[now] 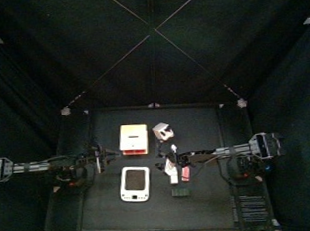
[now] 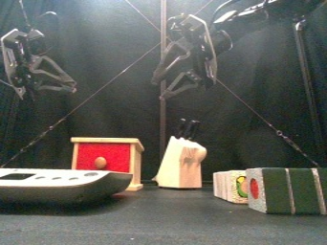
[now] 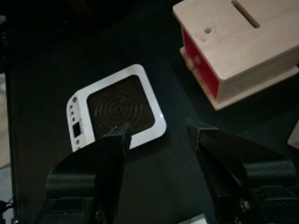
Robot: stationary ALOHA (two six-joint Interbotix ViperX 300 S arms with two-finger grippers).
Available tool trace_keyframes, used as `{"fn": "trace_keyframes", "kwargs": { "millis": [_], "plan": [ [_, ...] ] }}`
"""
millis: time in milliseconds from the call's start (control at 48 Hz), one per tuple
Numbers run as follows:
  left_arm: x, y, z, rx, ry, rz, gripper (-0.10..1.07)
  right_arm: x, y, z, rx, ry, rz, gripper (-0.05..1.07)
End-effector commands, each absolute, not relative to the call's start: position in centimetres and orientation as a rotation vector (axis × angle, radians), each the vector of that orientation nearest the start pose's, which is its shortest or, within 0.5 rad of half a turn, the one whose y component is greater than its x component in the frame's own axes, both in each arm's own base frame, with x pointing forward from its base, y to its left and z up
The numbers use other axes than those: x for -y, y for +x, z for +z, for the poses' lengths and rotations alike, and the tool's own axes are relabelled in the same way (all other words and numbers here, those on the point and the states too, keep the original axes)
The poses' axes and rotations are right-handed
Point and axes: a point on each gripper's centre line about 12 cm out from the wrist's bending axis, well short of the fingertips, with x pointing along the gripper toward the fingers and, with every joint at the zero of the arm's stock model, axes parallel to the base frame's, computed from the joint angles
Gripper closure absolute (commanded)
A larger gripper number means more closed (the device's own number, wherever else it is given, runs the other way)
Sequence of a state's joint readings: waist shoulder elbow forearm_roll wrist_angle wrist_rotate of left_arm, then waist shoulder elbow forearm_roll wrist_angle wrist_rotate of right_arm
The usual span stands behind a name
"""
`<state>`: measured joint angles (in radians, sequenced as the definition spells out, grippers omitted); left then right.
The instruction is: Grab drawer handle
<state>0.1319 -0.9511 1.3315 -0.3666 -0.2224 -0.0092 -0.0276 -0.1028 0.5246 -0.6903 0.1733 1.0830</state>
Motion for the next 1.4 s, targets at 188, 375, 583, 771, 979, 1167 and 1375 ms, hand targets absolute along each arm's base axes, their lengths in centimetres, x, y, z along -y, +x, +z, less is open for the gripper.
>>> {"fn": "trace_keyframes", "kwargs": {
  "millis": [188, 375, 583, 771, 979, 1167, 1375],
  "plan": [
    [-2.9, 18.7, 22.6, -0.116, -0.437, 0.223, 0.32, 3.7, 40.2, 26.8, -0.418, 0.333, -0.197, 0.21],
    [-2.4, 19.6, 22.2, -0.157, -0.487, 0.212, 0.32, 4.7, 40.3, 26.9, -0.407, 0.306, -0.206, 0.42],
    [-2.0, 20.9, 21.0, -0.232, -0.542, 0.225, 0.32, 6.9, 40.4, 26.9, -0.382, 0.329, -0.239, 0.63],
    [-2.3, 21.7, 21.0, -0.245, -0.640, 0.267, 0.32, 9.4, 41.7, 26.5, -0.357, 0.357, -0.269, 0.73],
    [-2.7, 21.6, 20.3, -0.243, -0.868, 0.359, 0.31, 11.4, 44.4, 25.6, -0.357, 0.373, -0.301, 0.75],
    [-3.3, 21.3, 19.6, -0.224, -0.993, 0.442, 0.31, 12.3, 46.6, 25.5, -0.357, 0.360, -0.320, 0.75],
    [-3.8, 21.7, 19.0, -0.219, -0.978, 0.489, 0.31, 13.5, 47.8, 25.7, -0.374, 0.355, -0.383, 0.75]
  ]
}}
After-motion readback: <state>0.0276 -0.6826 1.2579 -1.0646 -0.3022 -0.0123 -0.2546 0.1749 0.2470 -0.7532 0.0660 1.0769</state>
